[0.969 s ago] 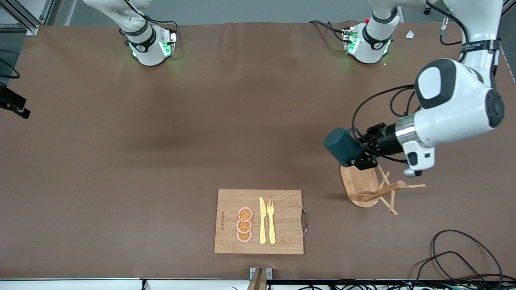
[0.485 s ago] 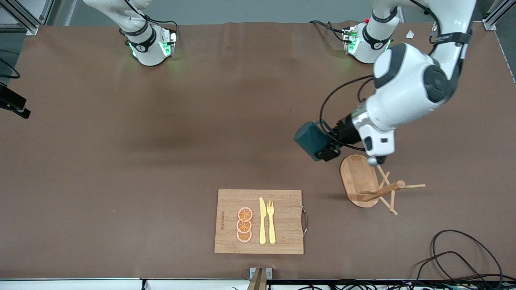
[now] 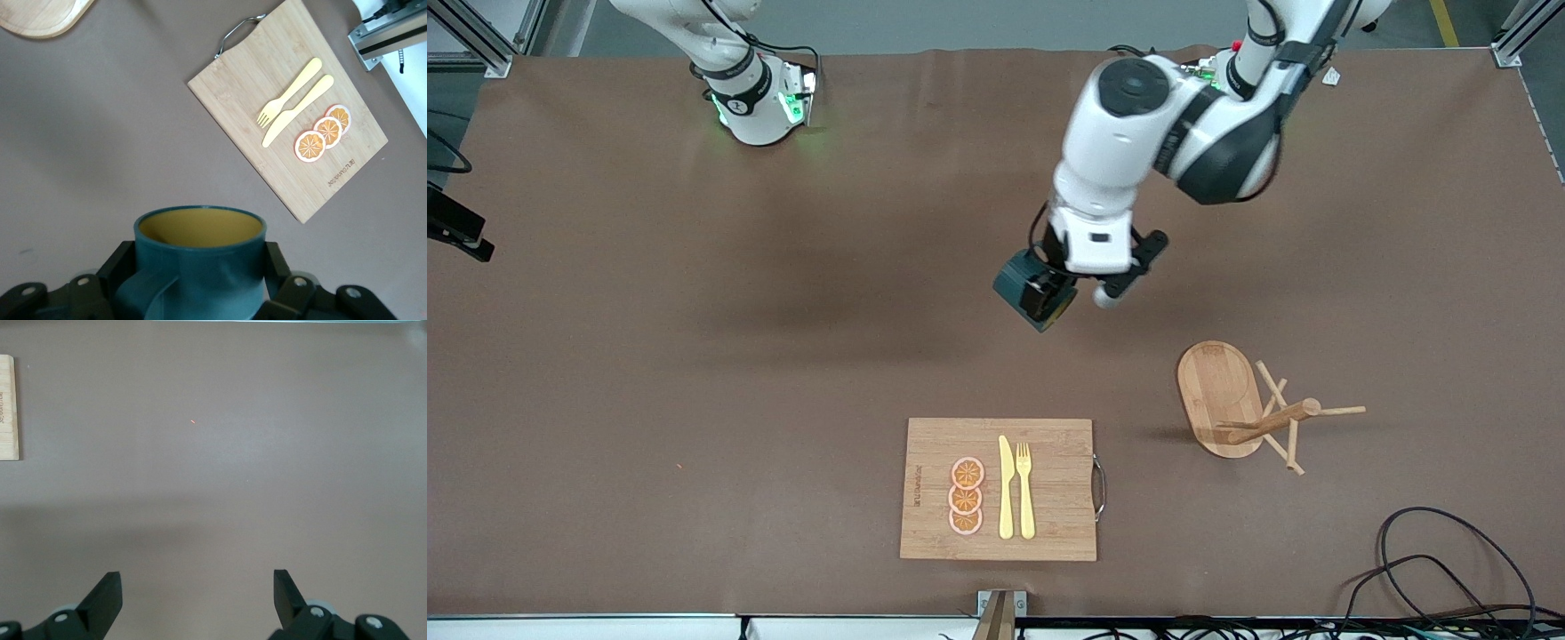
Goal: Transfer cup from left to right arm and place
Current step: 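Lift the teal mug off the stand with the left gripper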
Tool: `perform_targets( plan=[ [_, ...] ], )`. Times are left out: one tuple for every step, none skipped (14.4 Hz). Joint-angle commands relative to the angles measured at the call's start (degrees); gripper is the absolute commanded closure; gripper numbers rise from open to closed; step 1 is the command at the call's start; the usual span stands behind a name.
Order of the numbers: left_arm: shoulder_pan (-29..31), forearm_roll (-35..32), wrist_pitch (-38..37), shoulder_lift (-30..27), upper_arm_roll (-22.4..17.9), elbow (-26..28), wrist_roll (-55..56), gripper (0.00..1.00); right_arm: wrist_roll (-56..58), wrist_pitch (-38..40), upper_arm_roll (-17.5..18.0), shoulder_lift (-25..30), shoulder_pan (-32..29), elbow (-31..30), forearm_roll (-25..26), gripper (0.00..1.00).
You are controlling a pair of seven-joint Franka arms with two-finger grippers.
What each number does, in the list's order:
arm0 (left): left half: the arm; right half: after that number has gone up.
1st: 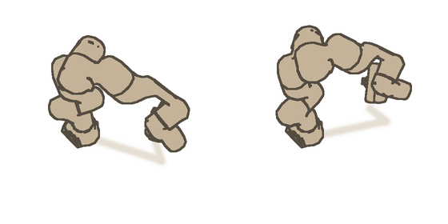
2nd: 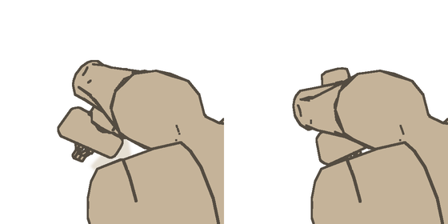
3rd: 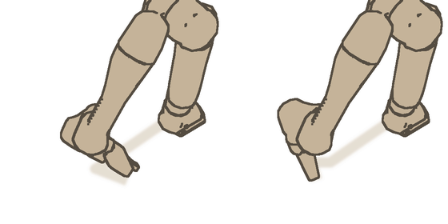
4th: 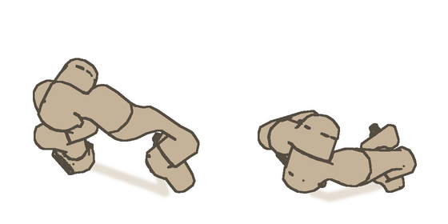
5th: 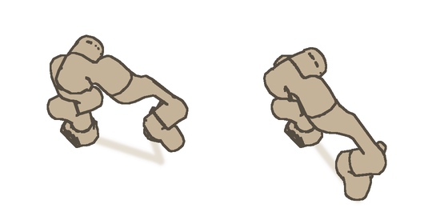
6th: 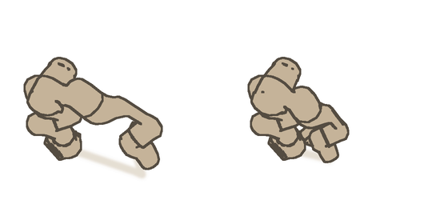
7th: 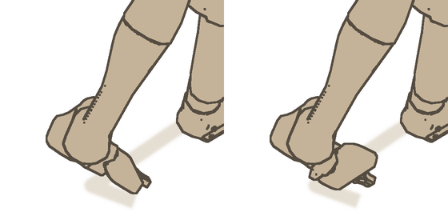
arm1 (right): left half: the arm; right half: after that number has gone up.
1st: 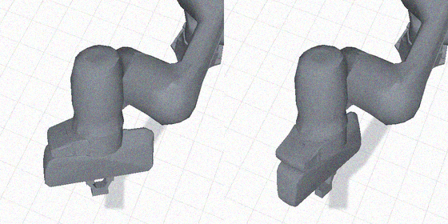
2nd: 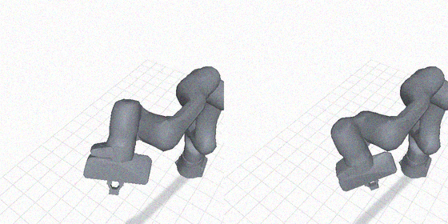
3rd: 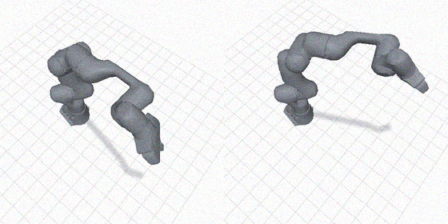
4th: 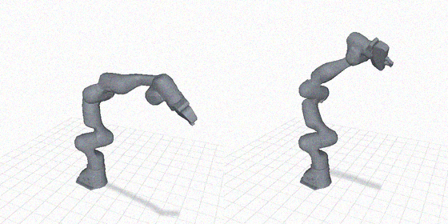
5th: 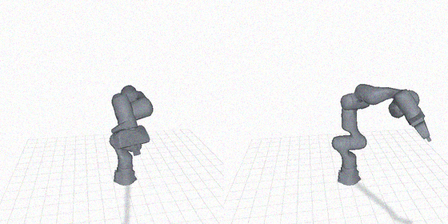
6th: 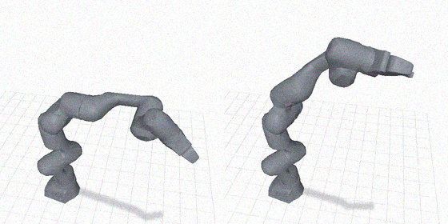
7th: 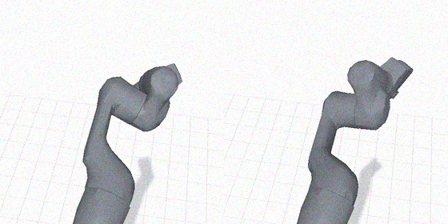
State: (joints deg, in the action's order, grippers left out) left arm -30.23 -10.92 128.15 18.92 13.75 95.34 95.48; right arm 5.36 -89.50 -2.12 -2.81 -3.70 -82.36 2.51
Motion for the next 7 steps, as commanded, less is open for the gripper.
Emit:
perform_targets(
  plan=[
    [-5.51,-12.31,0.87,2.60,-0.39,-0.68,7.41,0.34,0.88,-0.06,0.71,0.53,-1.13,-0.61,-0.75,0.00],
    [-8.06,-17.76,0.87,4.09,-0.48,-0.77,11.01,0.35,0.88,-0.06,0.71,0.53,-1.13,-0.61,-0.75,0.00],
    [-9.91,-22.17,0.87,5.24,-0.48,-0.77,14.35,0.35,0.88,-0.06,0.71,0.53,-1.22,-0.61,-0.84,0.00],
    [-12.37,-26.91,0.79,6.99,-0.48,-0.77,17.69,0.35,1.15,-0.06,0.71,0.53,-1.13,-0.61,-0.84,0.00],
    [-14.22,-32.96,0.78,8.75,-0.57,-0.86,22.07,0.36,1.15,-0.06,0.71,0.53,-1.13,-0.61,-0.84,0.00],
    [-15.63,-38.59,0.61,10.50,-0.57,-0.86,25.68,0.35,1.15,-0.06,0.63,0.53,-1.13,-0.61,-0.84,0.00],
    [-16.95,-43.95,0.35,12.00,-0.57,-0.86,28.42,0.35,1.15,-0.06,0.71,0.53,-1.22,-0.61,-0.84,0.00]
  ],
)
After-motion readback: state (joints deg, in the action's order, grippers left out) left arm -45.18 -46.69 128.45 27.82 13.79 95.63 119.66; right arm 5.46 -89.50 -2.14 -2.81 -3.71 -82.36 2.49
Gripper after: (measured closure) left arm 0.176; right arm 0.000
